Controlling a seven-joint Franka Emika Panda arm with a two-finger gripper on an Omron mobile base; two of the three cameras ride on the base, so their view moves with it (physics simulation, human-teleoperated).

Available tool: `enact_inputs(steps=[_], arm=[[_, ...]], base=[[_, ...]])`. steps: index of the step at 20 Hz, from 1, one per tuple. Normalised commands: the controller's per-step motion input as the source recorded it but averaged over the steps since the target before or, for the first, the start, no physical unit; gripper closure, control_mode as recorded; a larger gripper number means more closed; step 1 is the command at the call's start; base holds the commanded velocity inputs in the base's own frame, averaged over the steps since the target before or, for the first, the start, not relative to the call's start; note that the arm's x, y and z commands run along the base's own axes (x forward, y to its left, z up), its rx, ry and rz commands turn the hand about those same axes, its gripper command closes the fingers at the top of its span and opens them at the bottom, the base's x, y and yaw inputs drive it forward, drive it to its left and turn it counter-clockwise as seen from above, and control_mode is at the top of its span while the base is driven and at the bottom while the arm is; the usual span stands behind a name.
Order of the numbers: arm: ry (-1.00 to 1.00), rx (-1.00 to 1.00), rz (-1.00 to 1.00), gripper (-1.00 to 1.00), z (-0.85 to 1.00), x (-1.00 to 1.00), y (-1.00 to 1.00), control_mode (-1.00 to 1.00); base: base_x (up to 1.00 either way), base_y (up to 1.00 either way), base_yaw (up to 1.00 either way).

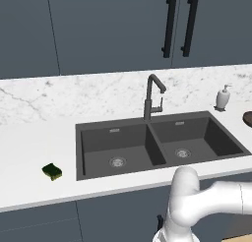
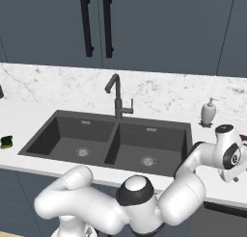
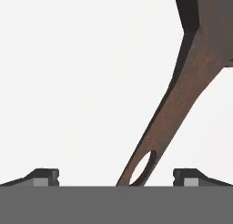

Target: Pick the pan and sponge and place them into the sink. Then turn on the water.

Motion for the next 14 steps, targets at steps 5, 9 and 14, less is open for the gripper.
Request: enact_inputs(steps=[5,9,14], arm=[[0.11,0.0,0.0,-1.0,-0.18,0.19,-0.16,-1.0],[0.0,0.0,0.0,-1.0,-0.1,0.06,-0.22,-1.0],[0.03,0.0,0.0,-1.0,-0.09,0.08,-0.25,-1.0]], base=[[0.0,0.0,0.0],[0.0,0.0,0.0],[0.0,0.0,0.0]])
